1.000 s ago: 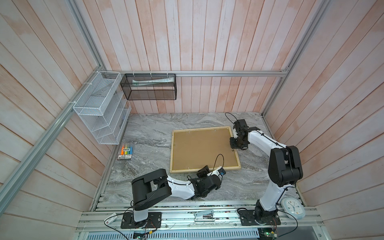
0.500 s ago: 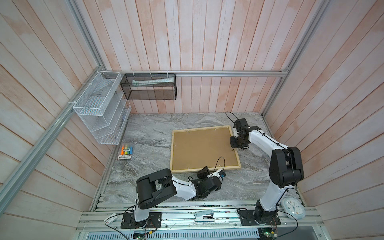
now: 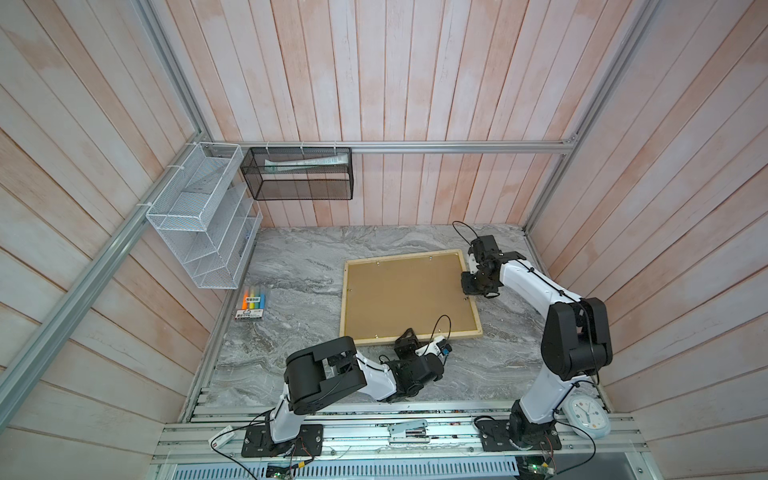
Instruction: Put the photo into the frame
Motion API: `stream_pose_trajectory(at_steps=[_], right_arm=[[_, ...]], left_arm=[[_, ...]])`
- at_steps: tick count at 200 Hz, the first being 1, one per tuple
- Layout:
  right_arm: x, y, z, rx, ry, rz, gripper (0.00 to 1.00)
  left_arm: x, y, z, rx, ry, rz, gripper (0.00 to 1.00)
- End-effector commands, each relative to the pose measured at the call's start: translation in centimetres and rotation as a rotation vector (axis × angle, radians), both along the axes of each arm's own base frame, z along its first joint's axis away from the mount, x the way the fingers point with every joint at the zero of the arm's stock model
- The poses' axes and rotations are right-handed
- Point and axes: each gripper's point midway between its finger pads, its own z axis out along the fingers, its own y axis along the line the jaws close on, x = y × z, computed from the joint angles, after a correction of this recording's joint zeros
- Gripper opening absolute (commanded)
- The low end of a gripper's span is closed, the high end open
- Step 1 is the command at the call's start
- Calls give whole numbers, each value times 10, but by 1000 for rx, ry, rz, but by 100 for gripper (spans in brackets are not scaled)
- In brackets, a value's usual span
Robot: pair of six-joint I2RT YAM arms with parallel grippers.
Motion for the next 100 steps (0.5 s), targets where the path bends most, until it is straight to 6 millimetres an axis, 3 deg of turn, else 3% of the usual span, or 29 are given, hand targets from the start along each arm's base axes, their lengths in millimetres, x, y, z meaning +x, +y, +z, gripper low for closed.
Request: stream_pose_trajectory(at_steps=[1,27,100], right_arm=[[-1,5,17,30,-45,10,4],[-4,6,15,32,-36,11,3],[-4,4,18,28,-47,8,4]], left_arm=[[9,-1,13,-25,-62,26,58],[12,-1,14,-20,-77,29,57],[15,-3,12,-3,-84,30,36]])
